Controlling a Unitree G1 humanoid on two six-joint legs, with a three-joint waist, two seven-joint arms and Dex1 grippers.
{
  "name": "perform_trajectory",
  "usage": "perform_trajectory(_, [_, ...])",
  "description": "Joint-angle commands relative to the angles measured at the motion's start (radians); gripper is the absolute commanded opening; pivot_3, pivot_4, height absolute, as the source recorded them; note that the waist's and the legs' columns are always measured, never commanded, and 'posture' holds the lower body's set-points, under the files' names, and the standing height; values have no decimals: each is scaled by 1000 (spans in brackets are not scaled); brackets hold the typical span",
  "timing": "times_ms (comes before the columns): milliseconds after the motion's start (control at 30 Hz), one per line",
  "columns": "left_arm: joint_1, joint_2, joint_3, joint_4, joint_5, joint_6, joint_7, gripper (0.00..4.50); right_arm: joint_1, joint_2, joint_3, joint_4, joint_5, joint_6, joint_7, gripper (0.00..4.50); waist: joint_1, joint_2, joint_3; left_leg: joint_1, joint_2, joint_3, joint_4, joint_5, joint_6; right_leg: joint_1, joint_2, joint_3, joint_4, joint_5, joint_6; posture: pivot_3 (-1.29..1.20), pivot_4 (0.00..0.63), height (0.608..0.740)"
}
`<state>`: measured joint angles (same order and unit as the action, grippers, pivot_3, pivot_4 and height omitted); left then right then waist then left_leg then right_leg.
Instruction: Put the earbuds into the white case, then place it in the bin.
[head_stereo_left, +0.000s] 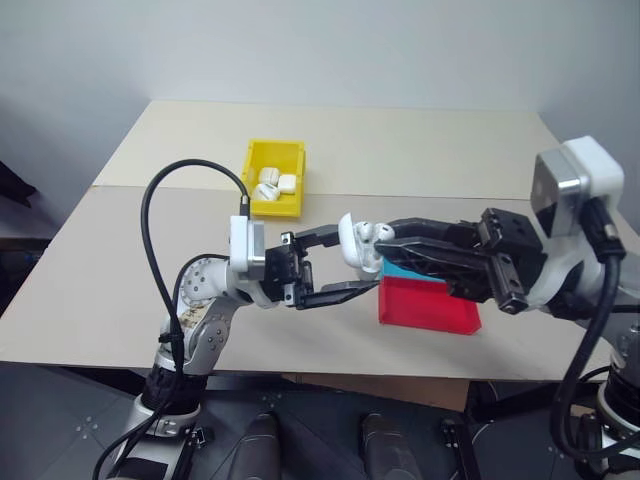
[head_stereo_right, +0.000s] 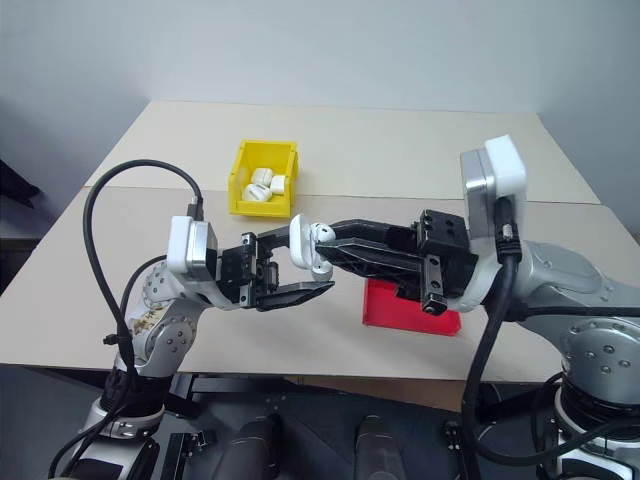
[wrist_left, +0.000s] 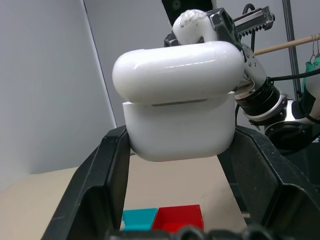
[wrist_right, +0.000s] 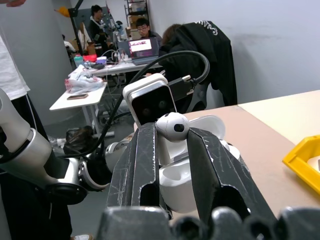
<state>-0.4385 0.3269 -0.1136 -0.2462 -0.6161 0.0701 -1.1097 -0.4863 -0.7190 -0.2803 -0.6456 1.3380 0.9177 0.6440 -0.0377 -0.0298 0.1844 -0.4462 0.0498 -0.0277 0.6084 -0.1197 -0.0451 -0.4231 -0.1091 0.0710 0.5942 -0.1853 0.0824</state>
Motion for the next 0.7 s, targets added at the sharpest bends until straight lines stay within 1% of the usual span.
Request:
perform_trajectory(33, [-1,0,8,-32,4,-9,10,2736,4,-13,3,-5,-13,-47,23,858,0,0,0,0,0,0,0,0,0,0,0,0,0,0,0,0,150,740])
perform_trajectory(400, [-3,-7,4,-36,8,-12,16,2736,29,-5,46,-4,-97,-96,47,858,1,0,0,0,0,0,-1,0,0,0,0,0,0,0,0,0,150,740])
perform_trajectory(567, [-6,-14,5,-26,14,-19,14,2736,41,-5,55,-13,-99,-116,64,858,1,0,0,0,0,0,0,0,0,0,0,0,0,0,0,0,150,740])
perform_trajectory(667, [-5,-16,5,-21,19,-21,12,2736,53,-13,57,-36,-123,-138,88,1611,1,0,0,0,0,0,0,0,0,0,0,0,-1,0,0,0,150,740])
perform_trajectory(700, [-4,-19,6,-19,22,-27,11,2736,56,-18,58,-42,-139,-147,93,1611,1,0,0,0,0,0,0,0,0,0,0,0,-1,0,0,0,150,740])
